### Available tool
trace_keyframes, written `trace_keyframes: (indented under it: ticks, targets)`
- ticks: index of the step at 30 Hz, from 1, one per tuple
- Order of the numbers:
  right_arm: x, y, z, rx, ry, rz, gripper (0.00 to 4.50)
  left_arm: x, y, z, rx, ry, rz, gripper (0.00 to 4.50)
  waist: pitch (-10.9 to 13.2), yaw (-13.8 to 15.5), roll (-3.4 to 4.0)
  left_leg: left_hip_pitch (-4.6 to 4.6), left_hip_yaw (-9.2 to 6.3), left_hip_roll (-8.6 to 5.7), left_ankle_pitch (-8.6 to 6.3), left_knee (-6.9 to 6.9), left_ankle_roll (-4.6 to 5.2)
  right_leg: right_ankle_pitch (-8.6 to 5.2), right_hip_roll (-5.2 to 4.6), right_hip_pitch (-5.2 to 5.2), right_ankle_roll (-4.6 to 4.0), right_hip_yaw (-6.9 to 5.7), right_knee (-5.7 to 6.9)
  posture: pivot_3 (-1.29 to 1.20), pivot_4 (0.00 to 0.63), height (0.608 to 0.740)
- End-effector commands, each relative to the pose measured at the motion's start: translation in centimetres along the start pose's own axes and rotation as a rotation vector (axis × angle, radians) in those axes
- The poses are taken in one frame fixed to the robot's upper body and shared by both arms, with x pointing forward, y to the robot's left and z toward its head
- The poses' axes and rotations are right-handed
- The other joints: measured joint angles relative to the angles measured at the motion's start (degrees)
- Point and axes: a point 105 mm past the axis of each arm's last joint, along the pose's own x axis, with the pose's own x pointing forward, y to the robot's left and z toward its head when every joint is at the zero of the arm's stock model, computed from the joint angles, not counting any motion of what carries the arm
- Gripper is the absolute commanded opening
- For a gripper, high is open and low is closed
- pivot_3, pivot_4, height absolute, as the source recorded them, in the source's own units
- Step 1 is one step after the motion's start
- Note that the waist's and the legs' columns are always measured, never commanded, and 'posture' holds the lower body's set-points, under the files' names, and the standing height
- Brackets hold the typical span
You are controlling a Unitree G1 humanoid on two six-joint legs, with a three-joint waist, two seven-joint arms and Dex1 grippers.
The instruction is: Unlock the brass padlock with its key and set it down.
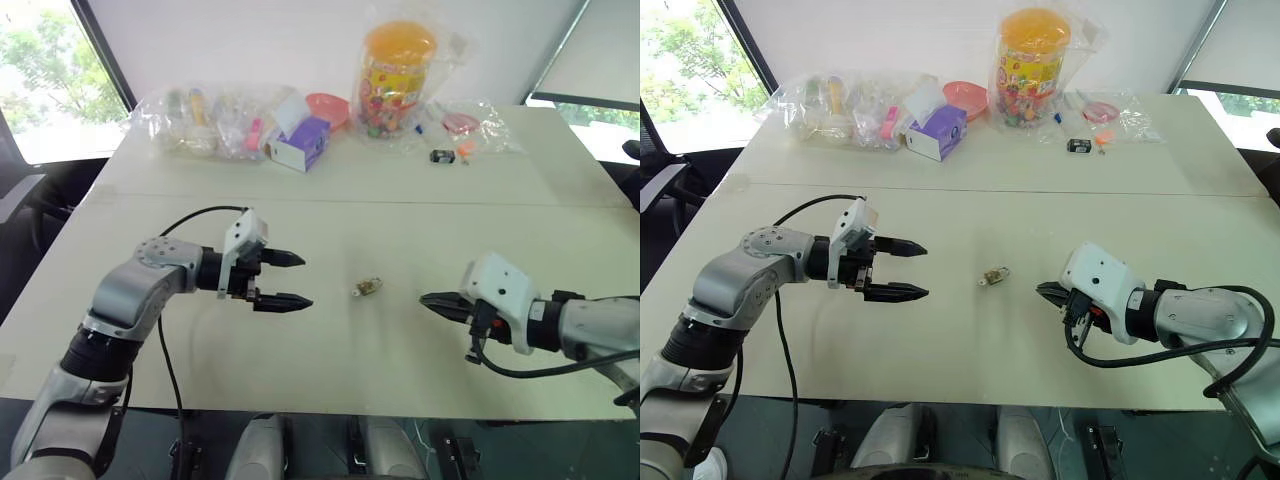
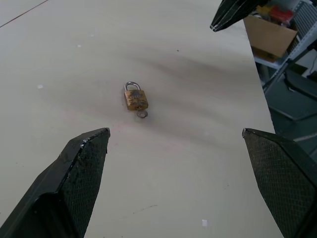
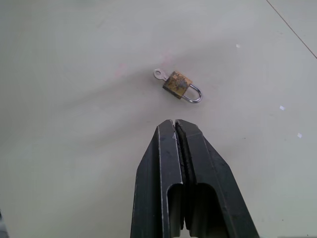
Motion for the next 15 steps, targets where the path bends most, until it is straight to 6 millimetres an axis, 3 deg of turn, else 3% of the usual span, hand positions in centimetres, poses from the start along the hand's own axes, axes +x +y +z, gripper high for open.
trace_keyframes:
  ticks: [1,9,12,15]
  targets:
    - [0.0,-0.7,0.9,-0.061,-0.025,-0.021,0.0,-0.3,0.0,1.0,0.044,-0.021,0.009,4.47,0.0,-0.03,0.0,0.0,0.0,0.0,0.0,0.0,0.0,0.0,0.0,0.0,0.0,0.0,0.0,0.0,0.15,0.74]
    - [1.8,-1.6,1.1,-0.098,-0.056,0.019,0.0,0.2,0.5,1.3,0.069,-0.03,0.015,4.47,0.0,0.0,0.0,0.0,0.01,-0.02,0.0,0.01,0.0,0.0,-0.01,0.0,0.0,0.0,0.0,0.0,0.15,0.74]
    - [3.2,-2.0,0.7,-0.131,-0.047,0.062,1.37,0.4,0.6,1.3,0.073,-0.032,0.015,4.5,0.0,-0.05,0.0,0.0,0.01,-0.01,0.0,0.02,0.0,0.0,0.0,0.0,0.0,0.0,0.0,0.0,0.15,0.74]
    - [4.9,-2.2,0.3,-0.151,-0.044,0.131,3.03,0.3,0.6,1.1,0.075,-0.028,0.018,4.5,0.01,-0.28,0.02,0.0,0.01,0.0,0.0,0.01,0.0,0.0,0.02,-0.03,0.0,0.0,0.01,0.0,0.15,0.74]
